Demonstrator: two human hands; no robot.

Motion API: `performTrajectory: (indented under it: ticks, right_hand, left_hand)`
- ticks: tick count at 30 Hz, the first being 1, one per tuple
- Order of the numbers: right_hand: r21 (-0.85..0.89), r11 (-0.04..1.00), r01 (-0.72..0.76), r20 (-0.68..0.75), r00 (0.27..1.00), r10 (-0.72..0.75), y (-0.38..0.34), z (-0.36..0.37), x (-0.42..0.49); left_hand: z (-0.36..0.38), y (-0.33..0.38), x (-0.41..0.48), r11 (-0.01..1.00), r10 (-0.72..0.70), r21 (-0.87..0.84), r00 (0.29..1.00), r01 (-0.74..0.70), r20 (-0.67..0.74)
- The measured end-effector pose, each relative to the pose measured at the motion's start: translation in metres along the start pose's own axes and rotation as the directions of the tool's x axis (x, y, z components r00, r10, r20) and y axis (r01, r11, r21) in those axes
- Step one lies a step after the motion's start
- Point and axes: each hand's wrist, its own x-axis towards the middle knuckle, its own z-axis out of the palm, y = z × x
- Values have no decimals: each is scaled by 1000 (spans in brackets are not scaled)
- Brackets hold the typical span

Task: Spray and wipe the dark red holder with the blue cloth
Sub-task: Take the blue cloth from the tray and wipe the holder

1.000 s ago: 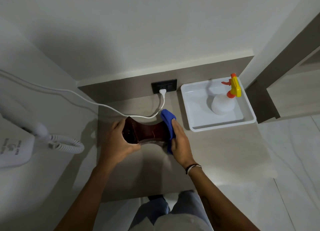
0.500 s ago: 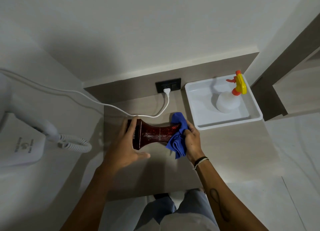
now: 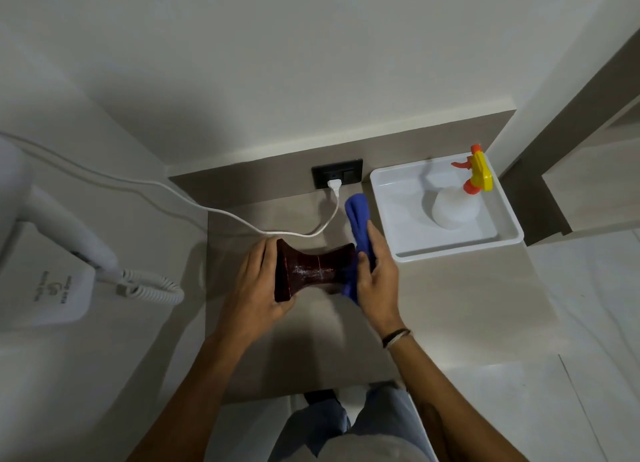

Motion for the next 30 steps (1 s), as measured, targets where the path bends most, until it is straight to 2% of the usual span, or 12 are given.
performTrajectory:
  ticks: [2,3,5,7,10,12,15,17,20,25,28,30]
  right_hand:
    - [-17,975,221,202,956,-214,-10,10,-26]
    - [-46,950,310,349,896,-276,-12,19,-41]
    - [-117,895,431,549,779,-304,-1,29,-60]
    - [-275,863,423,530,816,-231,18,21,-53]
    - [-398,894,203,400,916,-30,25,6,-33]
    - [-278,914,295,411,897,-164,6,26,-41]
    - [-153,866,475,500,793,-347,-5,53,-63]
    - [-216,895,391,471,845,-255,9,38,-46]
    - [-365,922,132,347,938,3,23,13,-23]
    - [-84,933,351,498,826,-266,-6,49,-47]
    - [-296,921,253,448,889,-101,19,21,-24]
    - [-321,927,195,405,913,-52,16,16,-19]
  left_hand:
    - [-1,4,4,998,-43,-39,999,43,20]
    - [0,5,5,998,-46,-51,998,48,32]
    - [1,4,7,997,-56,-54,997,59,55]
    - [-4,1,7,990,-116,-66,990,121,79]
    - [-9,1,9,982,-154,-99,985,161,76]
    - [-11,4,15,986,-127,-96,987,136,94]
    - [-10,1,18,988,-105,-102,990,115,99]
    - [-11,1,16,987,-129,-87,987,138,101]
    - [-8,9,16,991,-113,-63,993,115,41]
    - [-5,9,22,995,-83,-52,996,84,24]
    - [-8,6,17,991,-126,-41,991,128,32]
    - [-7,10,17,988,-140,-62,990,141,23]
